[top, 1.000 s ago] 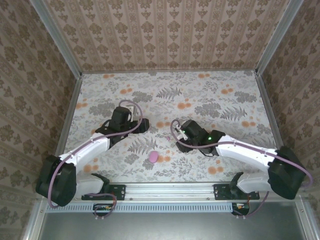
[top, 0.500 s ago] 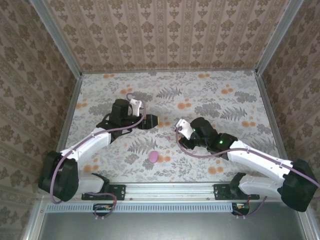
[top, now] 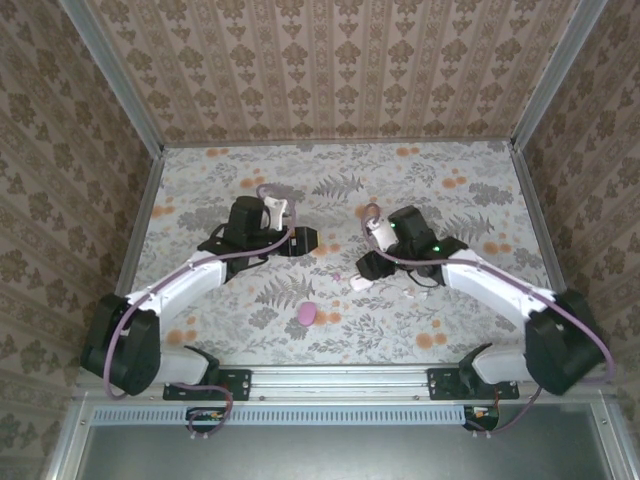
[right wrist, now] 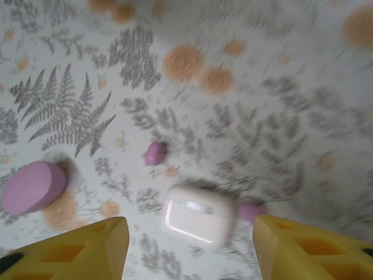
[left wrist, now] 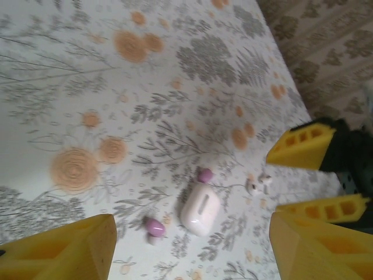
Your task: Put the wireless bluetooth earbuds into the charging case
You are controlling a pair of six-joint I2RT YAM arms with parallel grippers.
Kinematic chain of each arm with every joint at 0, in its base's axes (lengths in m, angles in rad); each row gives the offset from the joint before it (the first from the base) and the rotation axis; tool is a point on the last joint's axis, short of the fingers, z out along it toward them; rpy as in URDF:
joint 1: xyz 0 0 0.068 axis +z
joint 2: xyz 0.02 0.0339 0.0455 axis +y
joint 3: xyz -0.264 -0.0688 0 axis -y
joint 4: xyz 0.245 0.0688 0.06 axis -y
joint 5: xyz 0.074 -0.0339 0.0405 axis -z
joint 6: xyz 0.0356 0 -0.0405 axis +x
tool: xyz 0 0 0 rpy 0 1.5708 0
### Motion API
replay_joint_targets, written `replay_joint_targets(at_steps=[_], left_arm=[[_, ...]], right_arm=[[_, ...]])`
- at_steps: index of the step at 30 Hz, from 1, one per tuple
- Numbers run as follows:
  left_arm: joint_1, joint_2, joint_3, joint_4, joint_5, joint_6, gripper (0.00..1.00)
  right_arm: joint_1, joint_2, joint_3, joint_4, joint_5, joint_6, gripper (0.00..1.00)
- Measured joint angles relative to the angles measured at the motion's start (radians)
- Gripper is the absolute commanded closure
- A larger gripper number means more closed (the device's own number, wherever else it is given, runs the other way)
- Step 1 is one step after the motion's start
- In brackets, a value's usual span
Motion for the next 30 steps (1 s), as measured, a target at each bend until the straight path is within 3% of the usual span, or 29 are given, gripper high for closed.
replay_joint_targets(at_steps=[3,13,22,30], left_arm=[[0.016,-0.041,-0.013,-0.021,-0.081,0.000,0.29],[0.045,-0.148,-0.072,-0.061,-0.221,0.000,0.26],[0.045,-0.149,-0.084,-0.072,-0.253,0.000,0.26],[0.092,-0.226,-0.125,-0.084,-0.330,-0.006,0.25]], right_arm=[[0.026,0.138,0.043,-0.051,-0.016,0.090,0.18],[0.166,0.331,0.165,-0.208,0.127,0.185,0.16],[0.220,0.347,0.204,-0.257,0.282,0.205,0.23],[0.263,0.418,0.280,-0.260,0.345,0.193,0.29]])
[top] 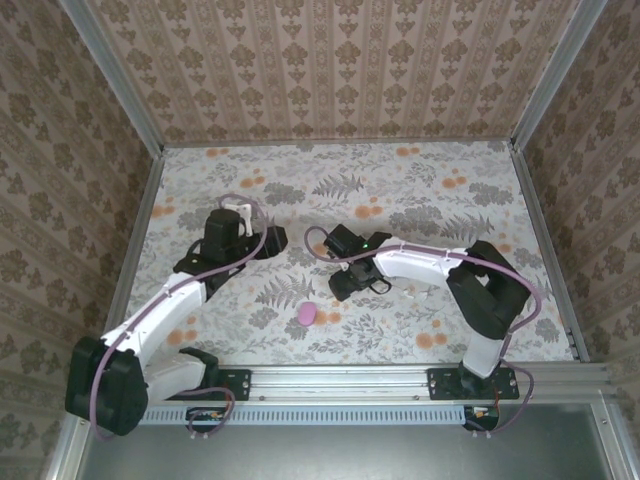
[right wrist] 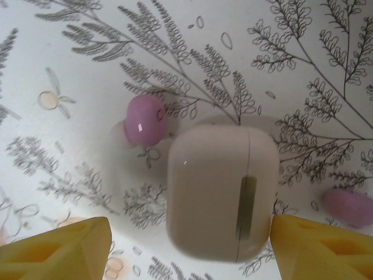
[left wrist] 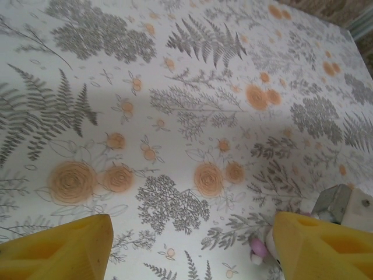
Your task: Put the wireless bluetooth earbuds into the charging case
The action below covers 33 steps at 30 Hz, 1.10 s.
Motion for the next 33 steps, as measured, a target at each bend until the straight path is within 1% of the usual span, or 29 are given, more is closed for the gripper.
replay_joint_targets(at_steps=[3,6,8,16,19,21,24,27,30,33], left_arm=[[0.003,-0.024,-0.005,0.000,-0.009,-0.002,0.25],[0.004,-0.027,-0.006,0.000,-0.011,-0.002,0.25],[0.004,-0.027,-0.006,0.000,-0.011,-0.002,0.25],[0.004,-0.027,-0.006,-0.001,-0.011,-0.002,0.25],[0.004,-0.027,-0.006,-0.001,-0.010,-0.002,0.25],[0.004,-0.023,-0.006,-0.001,-0.002,-0.002,0.25],[0.004,0.000,-0.005,0.002,0.036,-0.002,0.25],[0.004,0.058,0.019,0.011,0.127,-0.007,0.27],[-0.005,0.138,0.078,0.043,0.244,-0.018,0.27],[-0.031,0.200,0.128,0.108,0.360,-0.052,0.27]], right_arm=[[-0.001,0.028,0.007,0.000,0.006,-0.005,0.29],[-0.001,0.048,0.012,0.003,0.011,-0.013,0.34],[-0.001,0.055,0.014,0.008,0.011,-0.012,0.43],[0.003,0.050,0.005,0.031,0.015,-0.024,0.51],[-0.002,0.015,-0.030,0.060,0.023,-0.036,0.51],[-0.005,-0.034,-0.061,0.075,0.026,-0.047,0.52],[-0.008,-0.168,-0.122,0.114,0.025,-0.087,0.52],[-0.010,-0.352,-0.196,0.198,0.011,-0.161,0.52],[-0.023,-0.553,-0.291,0.333,-0.027,-0.257,0.53],[-0.040,-0.679,-0.365,0.456,-0.067,-0.350,0.53]])
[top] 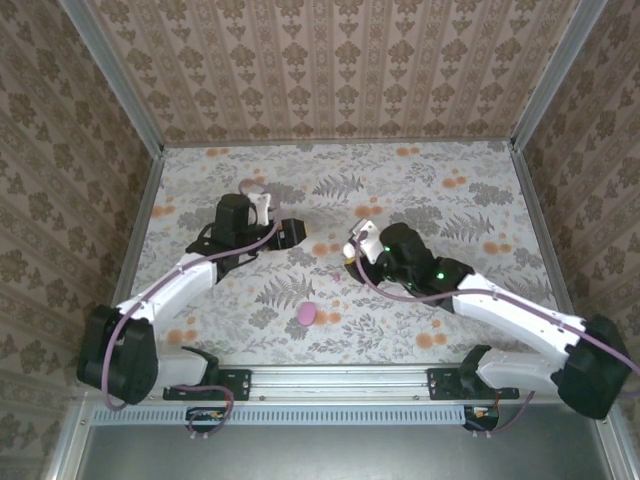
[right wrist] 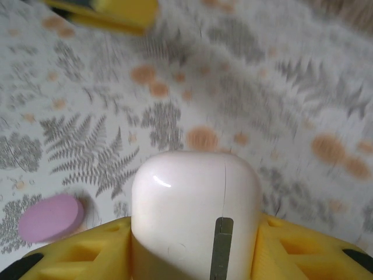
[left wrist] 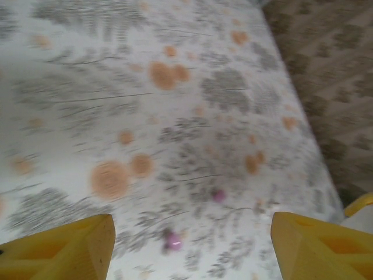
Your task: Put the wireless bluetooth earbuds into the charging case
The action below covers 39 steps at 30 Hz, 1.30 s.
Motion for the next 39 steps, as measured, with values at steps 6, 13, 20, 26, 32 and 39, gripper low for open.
replay_joint_targets(at_steps=[6,13,20,26,32,39], left_arm=[[-0.038,0.076,0.013,0.267,0.175,-0.179,0.23],[-0.100,0.093,0.115,0.219,0.259,-0.173,0.28],[-0.164,0.066,0.218,-0.009,0.235,-0.014,0.38],[-0.196,0.077,0.252,-0.167,0.171,0.084,0.40],[-0.216,0.111,0.262,-0.206,0.152,0.118,0.53],[-0.223,0.125,0.283,-0.206,0.154,0.129,0.70]], right_arm=[[-0.008,-0.041,-0.036,0.155,-0.051,-0.129,0.54],[-0.025,-0.032,-0.044,0.208,-0.072,-0.210,0.54],[-0.036,0.022,-0.039,0.207,-0.071,-0.219,0.54],[-0.036,0.032,-0.030,0.211,-0.071,-0.214,0.54],[-0.036,0.035,-0.021,0.218,-0.071,-0.214,0.54],[-0.038,0.045,-0.015,0.217,-0.071,-0.214,0.54]])
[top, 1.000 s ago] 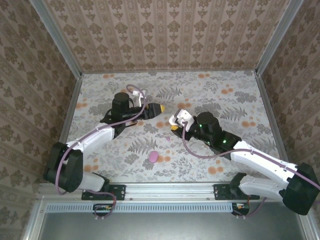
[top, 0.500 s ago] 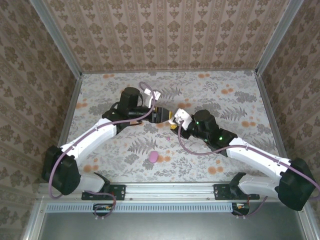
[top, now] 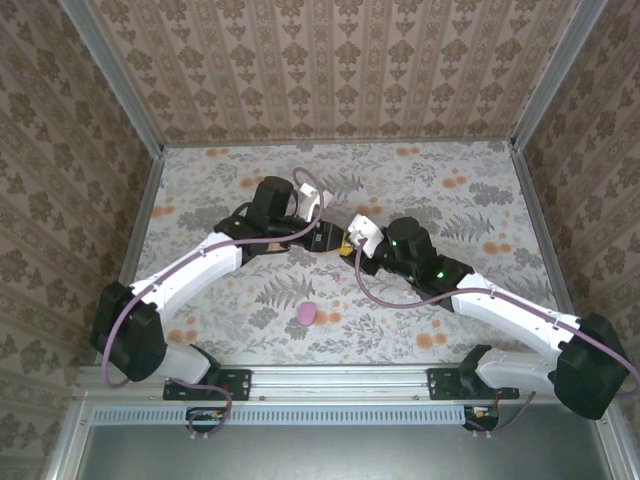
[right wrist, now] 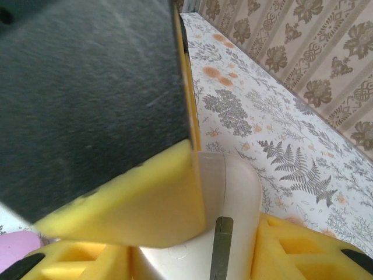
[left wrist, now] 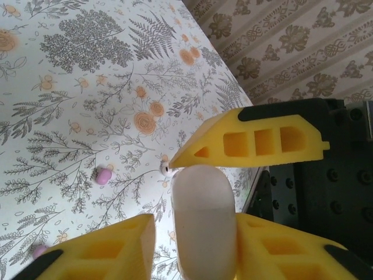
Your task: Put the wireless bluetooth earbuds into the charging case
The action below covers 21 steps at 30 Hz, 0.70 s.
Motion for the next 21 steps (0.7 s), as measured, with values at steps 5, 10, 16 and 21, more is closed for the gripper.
replay_joint_targets(at_steps=[5,10,16,21], left_arm=[[-0.004,0.006,0.010,0.000,0.002,0.005,0.84],[-0.004,0.006,0.010,-0.008,-0.015,0.011,0.93],[-0.004,-0.039,0.003,-0.023,-0.175,0.075,1.00],[-0.011,-0.266,-0.204,0.173,-0.407,0.245,1.00]], right_arm=[[-0.005,0.003,0.001,-0.003,0.001,0.000,0.52],[-0.005,0.002,0.002,-0.005,0.002,0.008,0.25],[-0.013,-0.042,0.020,-0.077,0.019,0.095,0.04],[-0.176,-0.084,0.126,-0.217,-0.017,0.432,0.11]])
